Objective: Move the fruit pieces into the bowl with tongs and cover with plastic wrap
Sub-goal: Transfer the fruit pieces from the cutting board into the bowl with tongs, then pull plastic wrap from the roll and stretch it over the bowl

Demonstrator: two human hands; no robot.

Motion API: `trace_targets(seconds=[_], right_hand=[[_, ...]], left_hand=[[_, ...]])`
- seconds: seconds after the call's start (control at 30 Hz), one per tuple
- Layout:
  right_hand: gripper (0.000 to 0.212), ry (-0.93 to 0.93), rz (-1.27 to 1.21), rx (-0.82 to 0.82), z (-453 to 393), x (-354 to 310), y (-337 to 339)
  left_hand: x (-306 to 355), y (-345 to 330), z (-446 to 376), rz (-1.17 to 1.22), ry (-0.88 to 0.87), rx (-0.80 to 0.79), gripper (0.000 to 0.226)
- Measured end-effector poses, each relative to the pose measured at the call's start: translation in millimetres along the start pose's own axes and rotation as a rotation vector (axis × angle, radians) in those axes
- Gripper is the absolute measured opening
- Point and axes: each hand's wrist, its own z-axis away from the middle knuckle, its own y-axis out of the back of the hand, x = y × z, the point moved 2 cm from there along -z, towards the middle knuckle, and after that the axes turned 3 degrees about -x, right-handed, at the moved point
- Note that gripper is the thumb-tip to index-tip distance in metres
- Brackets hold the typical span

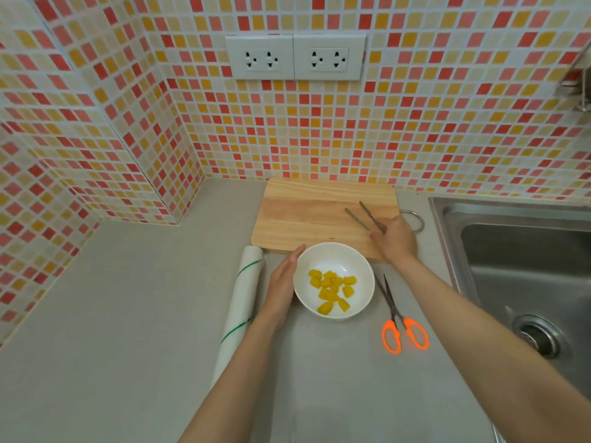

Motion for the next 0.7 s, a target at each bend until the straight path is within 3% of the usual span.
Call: trace_targets(seconds=[0.17, 0.3, 0.37, 0.5, 0.53, 0.6, 0.7], right_hand=[[0.03, 0.062, 0.043, 0.045, 5, 7, -9], [0.052, 0.072, 0.073, -0.007, 9, 4, -7], [0.059, 0.029, -0.006, 0.058, 19, -11, 2], [0.042, 0.352, -0.299, 0.302, 83, -66, 14], [0.037, 0.441, -0.388, 0.268, 108, -81, 8], [0.031, 0.517, -0.563, 0.047, 157, -105, -15], [0.017, 0.358, -0.616, -0.361, 204, -125, -70]], left_hand=[[25, 17, 0, 0.032, -0.045, 0.029, 0.04], [54, 65, 14, -0.094, -0.15, 0.103, 0.037], [56, 95, 28, -0.199, -0.18, 0.169, 0.036], [25, 137, 62, -0.574, -0.13, 0.208, 0.037], [13, 142, 69, -0.654, -0.103, 0.199, 0.037], [-9, 145, 81, -0.786, -0.058, 0.15, 0.04], [-28, 136, 92, -0.906, -0.036, 0.076, 0.043]])
